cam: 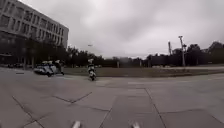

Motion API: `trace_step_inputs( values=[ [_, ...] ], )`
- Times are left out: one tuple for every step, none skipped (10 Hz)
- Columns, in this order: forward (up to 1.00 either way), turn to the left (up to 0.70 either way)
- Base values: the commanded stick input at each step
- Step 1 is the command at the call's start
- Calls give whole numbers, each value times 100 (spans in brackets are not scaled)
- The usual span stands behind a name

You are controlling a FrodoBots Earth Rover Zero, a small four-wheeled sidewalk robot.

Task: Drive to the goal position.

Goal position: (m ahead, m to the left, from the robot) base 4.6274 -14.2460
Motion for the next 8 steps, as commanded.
trace_step_inputs(
  values=[
    [70,-32],
    [70,-31],
    [70,-31],
    [70,-32],
    [70,-27],
    [70,-15],
    [70,-5],
    [70,0]
  ],
)
